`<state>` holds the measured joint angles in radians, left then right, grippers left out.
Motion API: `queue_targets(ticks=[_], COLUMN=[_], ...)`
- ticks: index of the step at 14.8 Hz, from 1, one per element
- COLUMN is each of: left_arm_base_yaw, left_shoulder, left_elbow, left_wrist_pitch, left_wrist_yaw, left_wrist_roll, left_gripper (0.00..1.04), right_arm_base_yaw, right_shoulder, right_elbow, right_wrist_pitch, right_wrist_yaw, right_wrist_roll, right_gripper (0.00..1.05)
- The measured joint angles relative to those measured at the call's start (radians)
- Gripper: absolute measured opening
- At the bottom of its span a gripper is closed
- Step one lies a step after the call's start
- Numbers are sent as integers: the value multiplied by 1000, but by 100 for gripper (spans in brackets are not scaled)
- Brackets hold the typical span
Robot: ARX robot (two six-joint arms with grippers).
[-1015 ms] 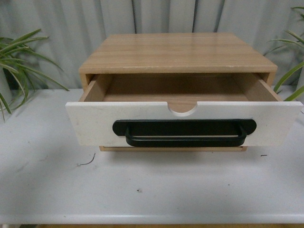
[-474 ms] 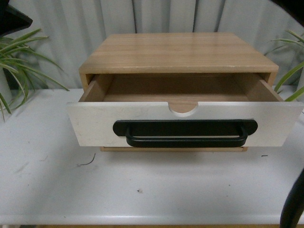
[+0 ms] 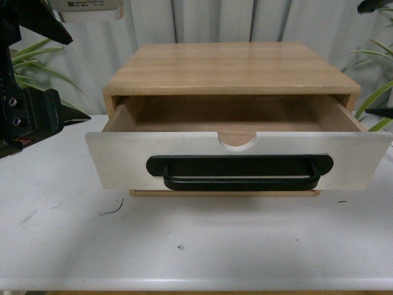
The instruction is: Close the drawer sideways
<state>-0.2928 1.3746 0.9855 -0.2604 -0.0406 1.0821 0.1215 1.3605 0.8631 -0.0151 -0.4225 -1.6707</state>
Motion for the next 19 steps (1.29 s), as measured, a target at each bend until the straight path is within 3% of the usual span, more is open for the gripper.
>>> queue_targets(ticks=[3,5,19], left_arm_base_yaw=[-16,-46,-27], left_shoulder=[21,84,173], left_elbow=[-24,-84,-80], left_wrist_pitch=[1,89,232], left_wrist_yaw=[24,21,14], left_wrist_roll=[0,-2,-35], left_gripper=[98,98,98], right_arm_base_yaw=[-3,38,73], right_shoulder=[20,97,216], right_elbow=[6,8,46], right_wrist_pitch=[-43,-63,29], right_wrist_yaw=[38,122,158], right_wrist_roll=[-57,-66,-58], right_gripper=[98,98,98])
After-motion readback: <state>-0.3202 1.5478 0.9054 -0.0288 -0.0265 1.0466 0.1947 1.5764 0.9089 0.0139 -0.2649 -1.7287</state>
